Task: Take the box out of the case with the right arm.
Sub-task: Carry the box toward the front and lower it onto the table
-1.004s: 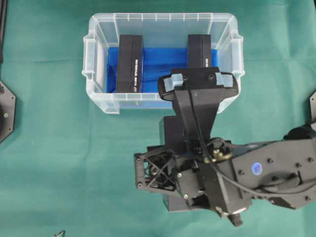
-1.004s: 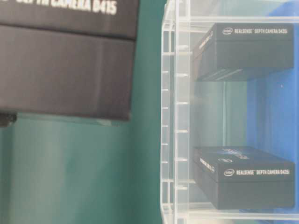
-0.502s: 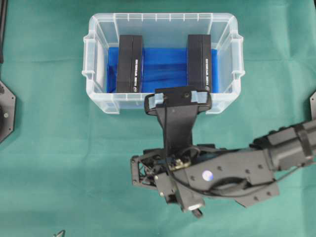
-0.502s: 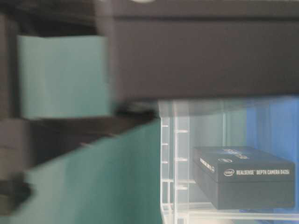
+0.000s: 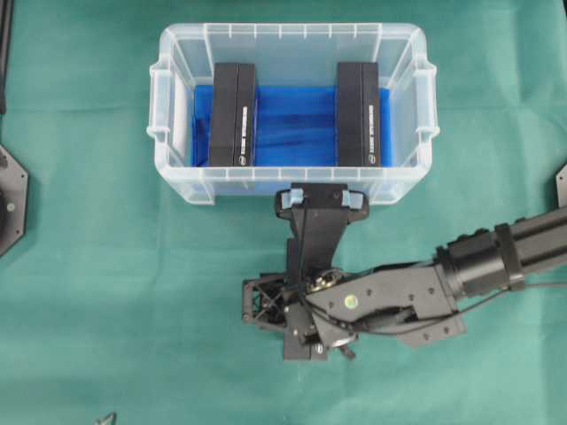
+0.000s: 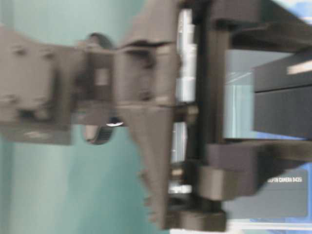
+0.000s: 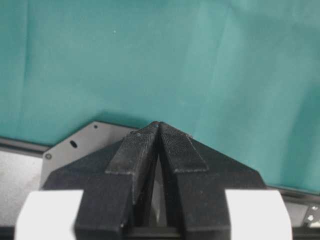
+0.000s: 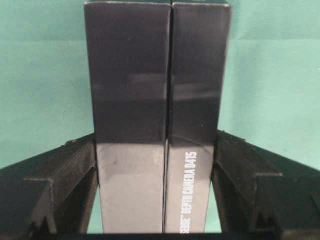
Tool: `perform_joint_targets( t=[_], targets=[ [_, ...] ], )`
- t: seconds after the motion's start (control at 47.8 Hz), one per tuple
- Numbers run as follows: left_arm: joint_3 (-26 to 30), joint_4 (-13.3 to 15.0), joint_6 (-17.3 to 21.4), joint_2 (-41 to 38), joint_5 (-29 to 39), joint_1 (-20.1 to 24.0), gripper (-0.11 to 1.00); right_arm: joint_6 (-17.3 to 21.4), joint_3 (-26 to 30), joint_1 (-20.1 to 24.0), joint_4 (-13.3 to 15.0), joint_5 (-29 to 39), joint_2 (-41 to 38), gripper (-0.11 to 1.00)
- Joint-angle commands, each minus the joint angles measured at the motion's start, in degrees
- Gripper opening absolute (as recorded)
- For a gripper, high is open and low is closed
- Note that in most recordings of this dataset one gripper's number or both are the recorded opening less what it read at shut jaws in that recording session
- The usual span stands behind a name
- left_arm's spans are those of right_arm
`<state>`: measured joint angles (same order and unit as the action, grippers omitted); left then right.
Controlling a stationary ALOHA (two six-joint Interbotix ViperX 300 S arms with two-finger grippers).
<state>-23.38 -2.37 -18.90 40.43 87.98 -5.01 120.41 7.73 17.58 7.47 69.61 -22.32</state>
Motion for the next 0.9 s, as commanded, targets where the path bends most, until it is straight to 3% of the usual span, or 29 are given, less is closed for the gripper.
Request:
perform_joint_targets(
  t=[0.0,0.418,0.606,0.878],
  targets=[
    [0.44,-0.18,0.09,0.09,-0.26,0.18,0.08,0.09,-0.26,0.09,-0.26,-1.41,1.49,0.67],
    [0.18,-0.18,0.09,0.18,-0.53,0.18,0.08,-0.79,-0.70,-0.26,-0.18,-1.49,1.49,0.67],
    [0.09,-0.18,0.09,0.18,-0.53,0.18,0.08,-1.67,-0.70,-0.26,0.26,-1.49,1.58,0.92],
    [0.09,-0.18,0.09,0.18,-0.53,0.18,0.08,-2.02,-0.62,-0.26,0.35,-1.49,2.20,0.91]
  ],
)
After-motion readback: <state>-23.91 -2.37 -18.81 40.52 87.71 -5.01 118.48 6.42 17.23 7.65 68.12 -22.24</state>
